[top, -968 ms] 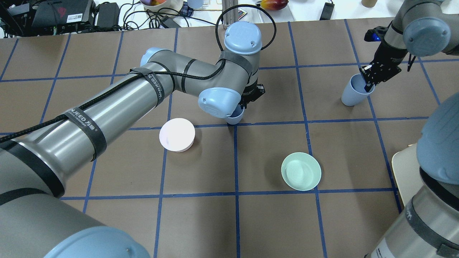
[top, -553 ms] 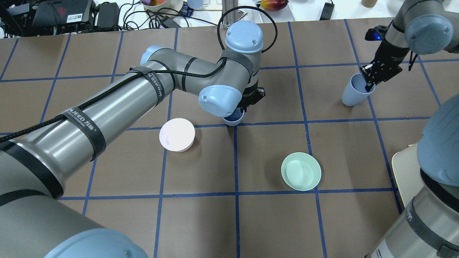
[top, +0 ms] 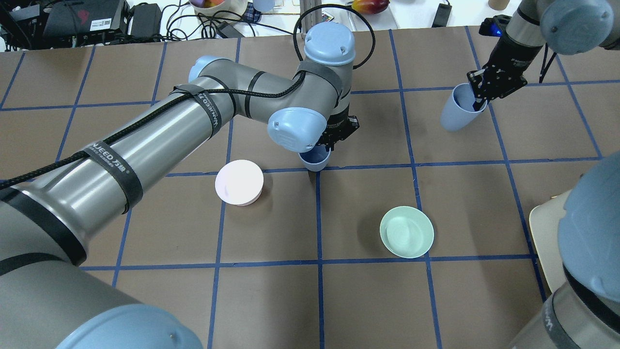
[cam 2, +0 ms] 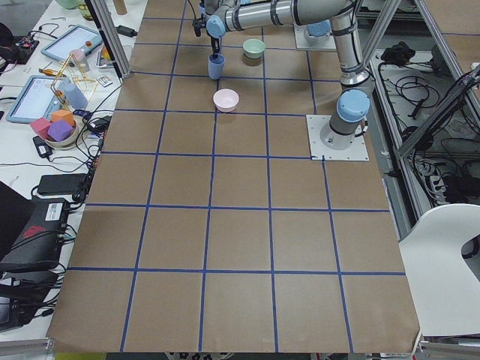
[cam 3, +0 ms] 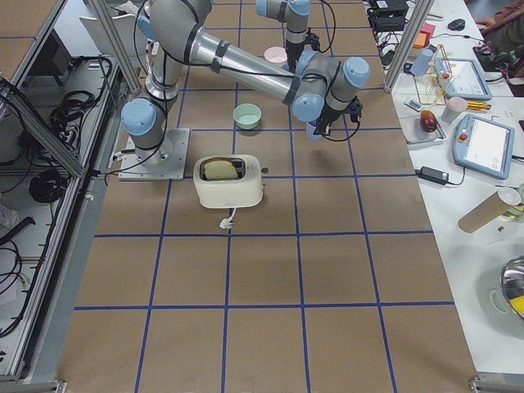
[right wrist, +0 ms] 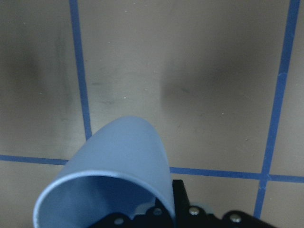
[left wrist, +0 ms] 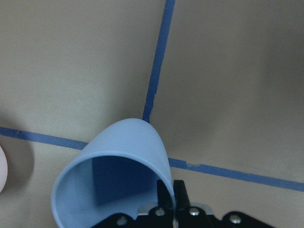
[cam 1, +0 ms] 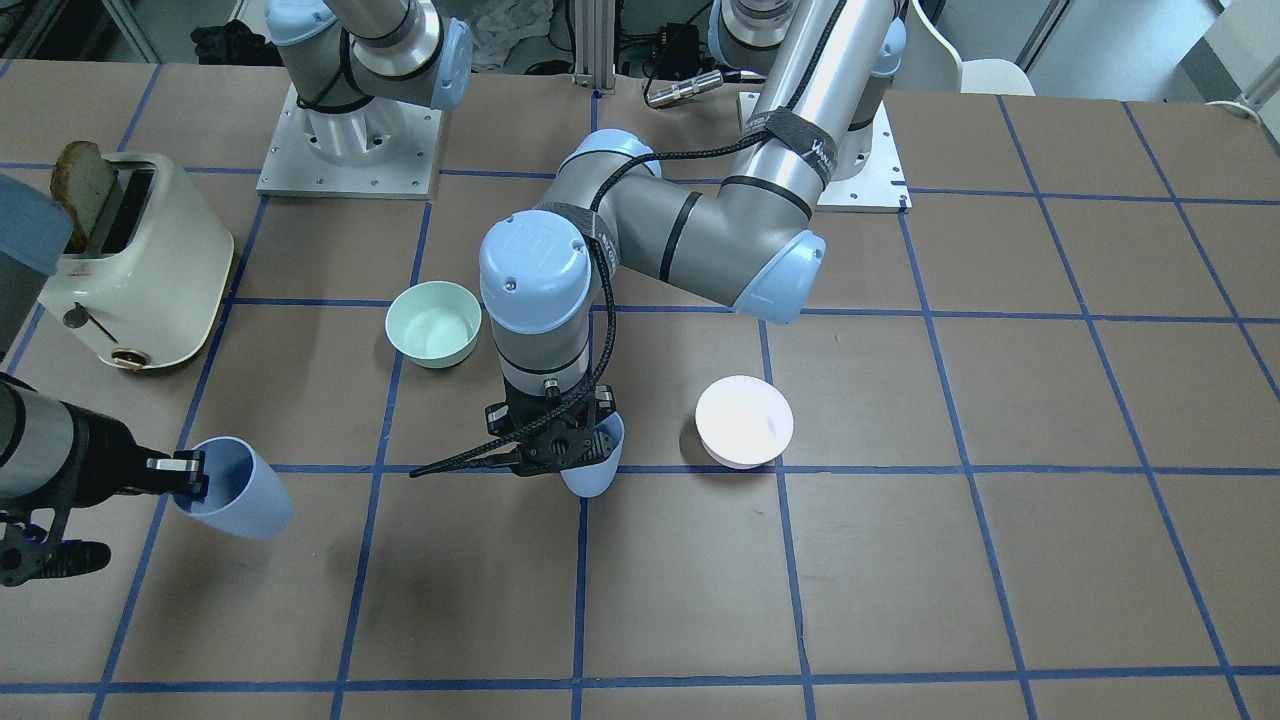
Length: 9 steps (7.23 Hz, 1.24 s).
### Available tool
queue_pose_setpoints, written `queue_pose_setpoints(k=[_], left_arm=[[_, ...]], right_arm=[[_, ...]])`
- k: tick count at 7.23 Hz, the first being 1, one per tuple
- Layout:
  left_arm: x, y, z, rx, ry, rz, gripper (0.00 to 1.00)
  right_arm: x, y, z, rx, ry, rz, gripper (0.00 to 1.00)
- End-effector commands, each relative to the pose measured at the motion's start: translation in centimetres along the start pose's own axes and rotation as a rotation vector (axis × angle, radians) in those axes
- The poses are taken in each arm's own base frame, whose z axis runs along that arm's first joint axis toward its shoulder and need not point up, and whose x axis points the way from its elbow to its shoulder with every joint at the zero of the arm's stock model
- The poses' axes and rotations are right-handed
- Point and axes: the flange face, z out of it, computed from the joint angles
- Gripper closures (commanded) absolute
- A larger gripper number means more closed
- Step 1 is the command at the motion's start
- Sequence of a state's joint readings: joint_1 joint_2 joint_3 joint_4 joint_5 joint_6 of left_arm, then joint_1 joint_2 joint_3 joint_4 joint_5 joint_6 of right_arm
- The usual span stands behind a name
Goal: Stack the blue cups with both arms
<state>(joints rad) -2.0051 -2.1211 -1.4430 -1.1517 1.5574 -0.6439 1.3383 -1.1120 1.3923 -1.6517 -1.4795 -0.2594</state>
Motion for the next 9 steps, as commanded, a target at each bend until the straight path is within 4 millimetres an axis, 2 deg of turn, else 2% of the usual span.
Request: queue_pose_setpoints(k=[1, 2, 3, 4, 5, 6, 8, 9], left_arm=[[-0.2, 0.3, 0.5, -0.072, 0.014, -0.007, 1.0], [-0.5, 0.2, 0.5, -0.069, -0.008, 0.054, 0.87], [-1.2, -0.5, 0.6, -0.065, -0.015, 0.062, 0.54], [-1.2, -0.6, 0.8, -0.065, -0.012, 0.059, 0.01], [-1.1, -1.0, 0.1, -0.047, -0.003, 0.054, 0.0], [-1.3, -1.8, -3.8, 0.005, 0.026, 0.047, 0.0], [-7.4, -6.7, -13.1, 0.048, 0.064, 0.027, 0.0], [-10.9, -6.6, -17.0, 0.012, 0.036, 0.119, 0.0]], right_arm=[[-3.9, 0.4, -0.6, 0.003, -0.011, 0.02, 1.0], [-4.8, 0.9, -1.0, -0.005, -0.023, 0.017, 1.0], [-4.9, 1.1, -1.0, -0.011, -0.024, 0.016, 1.0], [-5.0, 1.2, -1.1, -0.015, -0.027, 0.016, 1.0], [-5.4, 1.4, -1.2, -0.016, -0.026, 0.021, 1.0], [-6.5, 1.9, -1.7, -0.016, -0.024, 0.039, 1.0], [-9.7, 3.2, -2.4, -0.02, -0.05, 0.023, 1.0], [-12.1, 4.3, -3.6, -0.007, -0.085, 0.069, 1.0]])
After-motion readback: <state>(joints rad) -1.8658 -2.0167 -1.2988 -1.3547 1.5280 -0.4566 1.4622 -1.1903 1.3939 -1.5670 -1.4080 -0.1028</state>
